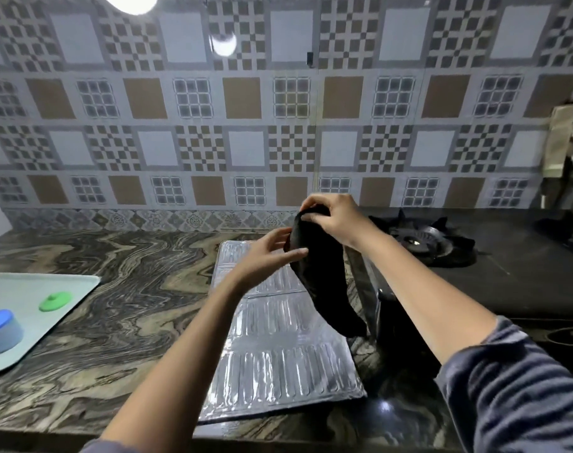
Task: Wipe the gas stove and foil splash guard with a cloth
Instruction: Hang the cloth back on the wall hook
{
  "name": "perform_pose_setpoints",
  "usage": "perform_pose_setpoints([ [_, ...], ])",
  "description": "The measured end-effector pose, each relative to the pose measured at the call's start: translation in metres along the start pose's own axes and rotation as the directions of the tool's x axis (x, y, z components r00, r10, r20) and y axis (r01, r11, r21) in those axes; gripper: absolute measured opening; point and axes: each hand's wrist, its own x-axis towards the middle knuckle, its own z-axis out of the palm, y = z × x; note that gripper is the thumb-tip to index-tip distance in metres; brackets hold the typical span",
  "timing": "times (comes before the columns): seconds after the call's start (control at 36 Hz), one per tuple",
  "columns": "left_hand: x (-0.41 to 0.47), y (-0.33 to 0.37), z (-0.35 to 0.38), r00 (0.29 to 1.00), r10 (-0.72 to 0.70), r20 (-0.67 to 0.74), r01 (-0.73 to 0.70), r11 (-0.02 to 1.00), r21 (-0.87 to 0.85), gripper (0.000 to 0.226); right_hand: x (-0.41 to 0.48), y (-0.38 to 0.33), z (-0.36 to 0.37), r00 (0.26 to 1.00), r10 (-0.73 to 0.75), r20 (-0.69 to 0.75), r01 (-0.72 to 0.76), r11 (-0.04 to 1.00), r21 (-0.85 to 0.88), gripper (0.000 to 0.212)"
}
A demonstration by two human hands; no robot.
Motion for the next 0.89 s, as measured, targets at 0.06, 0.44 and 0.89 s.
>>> perform_pose_setpoints([
  [0.06, 0.016, 0.008, 0.012, 0.999, 0.022, -0.028, -0.023, 0.999, -0.044, 0.048, 0.009, 0.009, -0.015, 0.999, -0.004, -0.048, 0.005, 1.000, 0.028, 0.008],
  [0.44, 0.122, 0.073, 0.001, 0.960, 0.218, -0.175, -0.208, 0.976, 0.071, 0.022, 0.082, 0.073, -0.096, 0.977, 0.002, -0.213, 0.027, 0.990, 0.135, 0.006],
  [0.89, 0.268, 0.097, -0.054, 0.847, 0.423, -0.323, -0.328, 0.893, 0.309, 0.020, 0.222, 0.113, -0.108, 0.901, 0.015, -0.433, 0.043, 0.991, 0.124, 0.006],
])
